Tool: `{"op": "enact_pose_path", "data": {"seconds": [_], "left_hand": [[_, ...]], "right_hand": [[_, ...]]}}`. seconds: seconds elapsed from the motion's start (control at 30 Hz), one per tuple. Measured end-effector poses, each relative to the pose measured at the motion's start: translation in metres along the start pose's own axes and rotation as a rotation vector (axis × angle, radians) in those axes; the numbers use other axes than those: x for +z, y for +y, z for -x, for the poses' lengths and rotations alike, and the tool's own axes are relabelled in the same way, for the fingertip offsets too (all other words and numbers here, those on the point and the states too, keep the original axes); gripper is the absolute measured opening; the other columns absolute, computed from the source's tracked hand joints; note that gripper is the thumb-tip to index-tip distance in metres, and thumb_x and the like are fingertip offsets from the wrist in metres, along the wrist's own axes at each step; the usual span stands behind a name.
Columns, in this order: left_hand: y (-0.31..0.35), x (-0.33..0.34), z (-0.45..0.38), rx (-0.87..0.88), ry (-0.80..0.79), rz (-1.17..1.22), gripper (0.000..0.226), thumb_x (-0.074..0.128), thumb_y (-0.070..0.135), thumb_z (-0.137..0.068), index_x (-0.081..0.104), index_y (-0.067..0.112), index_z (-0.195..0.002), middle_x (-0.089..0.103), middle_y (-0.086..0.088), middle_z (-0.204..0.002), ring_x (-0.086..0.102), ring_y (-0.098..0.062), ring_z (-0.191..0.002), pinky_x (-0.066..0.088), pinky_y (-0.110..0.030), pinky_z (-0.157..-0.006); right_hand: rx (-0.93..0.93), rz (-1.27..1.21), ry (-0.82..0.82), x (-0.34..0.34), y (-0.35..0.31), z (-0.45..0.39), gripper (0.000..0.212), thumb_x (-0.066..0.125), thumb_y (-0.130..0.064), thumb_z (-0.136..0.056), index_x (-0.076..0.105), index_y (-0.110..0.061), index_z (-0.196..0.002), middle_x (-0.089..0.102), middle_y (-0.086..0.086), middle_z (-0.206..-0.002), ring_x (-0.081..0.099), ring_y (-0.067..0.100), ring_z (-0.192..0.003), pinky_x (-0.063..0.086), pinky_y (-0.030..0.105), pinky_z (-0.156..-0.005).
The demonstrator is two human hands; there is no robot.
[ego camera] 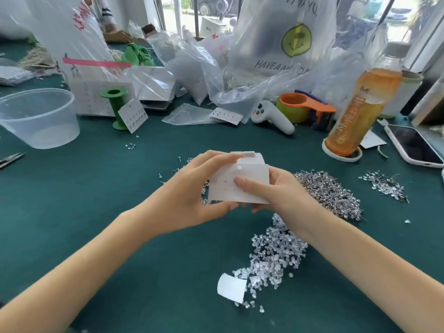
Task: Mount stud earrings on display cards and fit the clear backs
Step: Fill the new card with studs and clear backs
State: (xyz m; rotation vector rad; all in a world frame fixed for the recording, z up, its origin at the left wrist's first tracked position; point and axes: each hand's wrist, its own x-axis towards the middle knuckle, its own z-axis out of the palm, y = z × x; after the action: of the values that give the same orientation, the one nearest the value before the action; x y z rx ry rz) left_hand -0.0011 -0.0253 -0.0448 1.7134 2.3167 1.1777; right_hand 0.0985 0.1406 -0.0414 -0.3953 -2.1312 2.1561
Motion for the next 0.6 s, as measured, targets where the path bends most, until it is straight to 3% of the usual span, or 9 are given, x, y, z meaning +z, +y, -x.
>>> {"op": "enact_pose_path", "data": {"seconds": [0.07,0.2,0.27,0.33,0.43,0.6], "left_hand": [[-0.010,-0.006,0.007,-0.039,0.026,0.017,0.069,0.075,0.025,-0.077,0.042,0.024,-0.138,0.051,0.009,-0.126,0.048,-0.009,-0.119,0.036,-0.013,-0.096],[-0.032,-0.017,0.017,-0.155,0.099,0.012,0.072,0.077,0.043,-0.072,0.043,0.031,-0.134,0.050,0.015,-0.127,0.044,-0.001,-0.122,0.030,-0.009,-0.100],[-0.040,-0.021,0.021,-0.197,0.153,0.002,0.073,0.071,0.050,-0.069,0.042,0.034,-0.134,0.049,0.016,-0.127,0.043,0.000,-0.123,0.029,-0.009,-0.102],[-0.045,-0.023,0.022,-0.208,0.183,-0.003,0.071,0.070,0.051,-0.071,0.041,0.036,-0.134,0.049,0.015,-0.129,0.042,-0.001,-0.125,0.029,-0.010,-0.103],[-0.047,-0.022,0.022,-0.181,0.207,-0.025,0.070,0.075,0.041,-0.076,0.041,0.032,-0.136,0.049,0.011,-0.130,0.043,-0.006,-0.126,0.031,-0.017,-0.106],[-0.047,-0.018,0.024,-0.173,0.183,-0.047,0.073,0.079,0.024,-0.076,0.041,0.028,-0.138,0.049,0.009,-0.129,0.043,-0.007,-0.125,0.033,-0.020,-0.105]], "right_hand": [[0.043,0.057,-0.011,0.008,-0.001,-0.010,0.019,0.073,-0.034,-0.080,0.068,-0.021,-0.091,0.073,-0.003,-0.076,0.067,0.010,-0.062,0.049,0.020,-0.050],[0.089,0.176,0.077,0.016,0.003,-0.024,0.043,0.068,-0.057,-0.073,0.062,-0.018,-0.090,0.074,0.000,-0.073,0.055,0.011,-0.049,0.039,0.018,-0.041],[-0.024,0.302,0.098,0.016,0.011,-0.024,0.031,0.072,-0.046,-0.077,0.062,-0.017,-0.078,0.071,0.001,-0.064,0.051,0.010,-0.046,0.039,0.017,-0.043],[-0.127,0.435,0.013,0.017,0.018,-0.022,0.018,0.075,-0.035,-0.079,0.066,-0.019,-0.075,0.069,0.001,-0.065,0.055,0.012,-0.053,0.045,0.023,-0.052],[-0.196,0.648,-0.107,0.020,0.022,-0.019,0.014,0.075,-0.039,-0.076,0.070,-0.026,-0.078,0.066,-0.005,-0.070,0.052,0.006,-0.060,0.046,0.029,-0.061],[-0.248,0.901,-0.028,0.026,0.026,-0.017,0.016,0.074,-0.043,-0.076,0.067,-0.031,-0.084,0.060,-0.015,-0.066,0.051,0.000,-0.061,0.039,0.021,-0.060]]}}
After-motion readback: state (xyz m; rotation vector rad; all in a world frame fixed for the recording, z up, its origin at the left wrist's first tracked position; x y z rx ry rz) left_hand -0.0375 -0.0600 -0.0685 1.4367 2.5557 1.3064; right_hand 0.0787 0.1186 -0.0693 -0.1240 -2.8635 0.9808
